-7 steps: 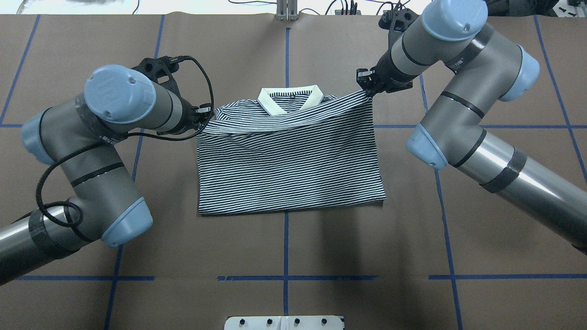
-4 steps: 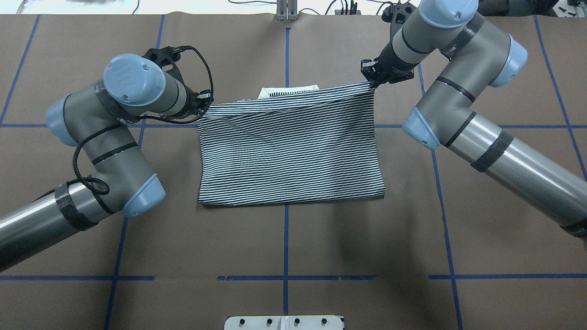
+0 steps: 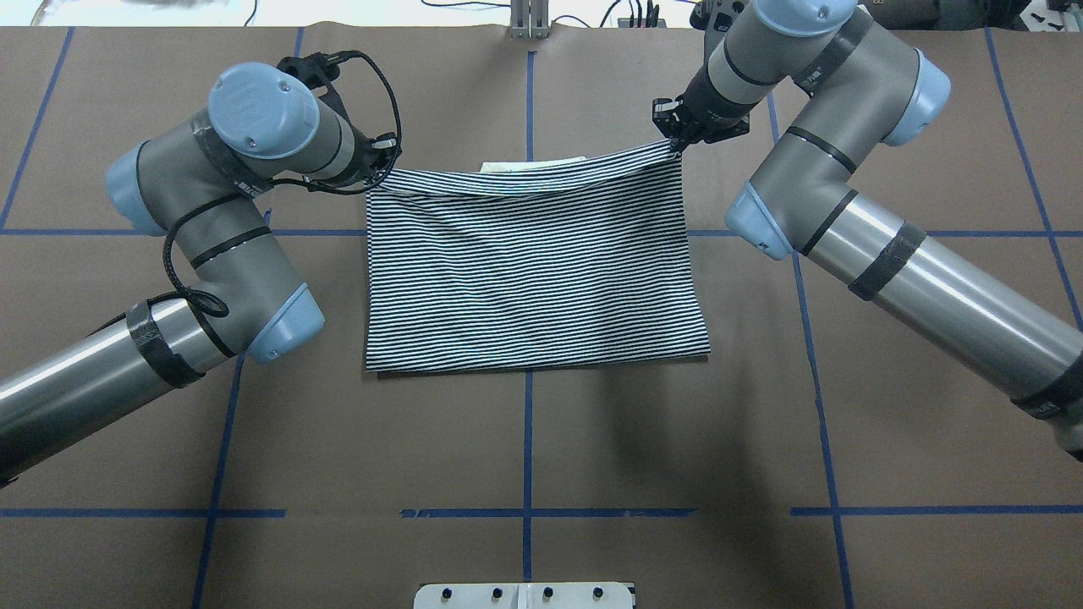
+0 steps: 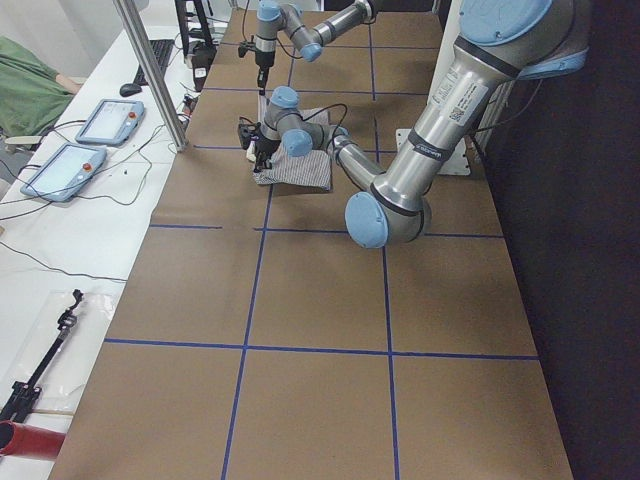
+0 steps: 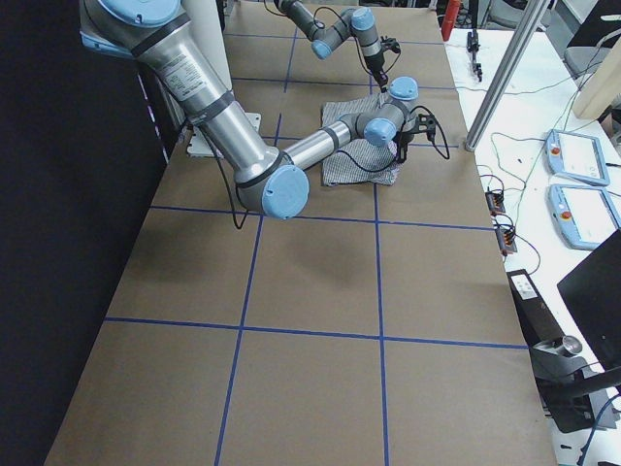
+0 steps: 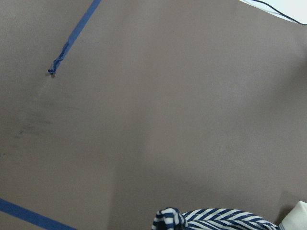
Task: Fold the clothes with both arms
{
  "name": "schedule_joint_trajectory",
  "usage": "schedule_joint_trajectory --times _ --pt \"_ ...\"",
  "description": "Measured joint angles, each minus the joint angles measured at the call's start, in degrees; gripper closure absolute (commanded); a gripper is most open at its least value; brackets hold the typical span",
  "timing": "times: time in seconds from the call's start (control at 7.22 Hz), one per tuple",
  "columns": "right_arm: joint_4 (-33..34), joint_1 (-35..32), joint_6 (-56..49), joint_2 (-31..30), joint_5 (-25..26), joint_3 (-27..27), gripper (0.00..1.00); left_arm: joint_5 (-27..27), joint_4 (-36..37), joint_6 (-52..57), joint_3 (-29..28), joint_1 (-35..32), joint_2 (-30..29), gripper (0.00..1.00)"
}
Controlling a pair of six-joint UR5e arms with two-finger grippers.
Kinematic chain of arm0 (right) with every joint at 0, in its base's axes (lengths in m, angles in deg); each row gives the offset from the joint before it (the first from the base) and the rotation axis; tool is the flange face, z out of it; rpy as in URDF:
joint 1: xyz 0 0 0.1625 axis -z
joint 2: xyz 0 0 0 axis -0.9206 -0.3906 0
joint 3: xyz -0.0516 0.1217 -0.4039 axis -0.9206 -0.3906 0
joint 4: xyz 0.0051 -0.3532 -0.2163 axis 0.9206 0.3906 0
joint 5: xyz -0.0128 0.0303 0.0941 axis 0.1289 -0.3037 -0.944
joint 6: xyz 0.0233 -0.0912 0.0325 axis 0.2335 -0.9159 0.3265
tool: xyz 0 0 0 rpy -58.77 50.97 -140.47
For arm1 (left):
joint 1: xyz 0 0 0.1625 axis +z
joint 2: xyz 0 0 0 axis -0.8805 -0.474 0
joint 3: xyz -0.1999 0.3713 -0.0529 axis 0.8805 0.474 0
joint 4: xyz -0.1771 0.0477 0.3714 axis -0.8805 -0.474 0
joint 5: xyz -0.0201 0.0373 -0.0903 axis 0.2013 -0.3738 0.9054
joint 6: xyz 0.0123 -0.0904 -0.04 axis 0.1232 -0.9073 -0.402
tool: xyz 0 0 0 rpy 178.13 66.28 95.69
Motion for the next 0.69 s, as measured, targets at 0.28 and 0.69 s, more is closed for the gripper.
schedule_joint_trajectory --times 0.28,0.69 --pt "-0.01 0.13 -0.05 0.03 -0.01 -0.09 0.94 0.06 0.27 -0.39 -1.77 0.00 -1.91 0.48" --pt "-0.08 0.59 -0.28 -0.10 0.06 0.01 0.00 -0.06 0.36 -0.23 -2.87 0.36 -2.49 0.00"
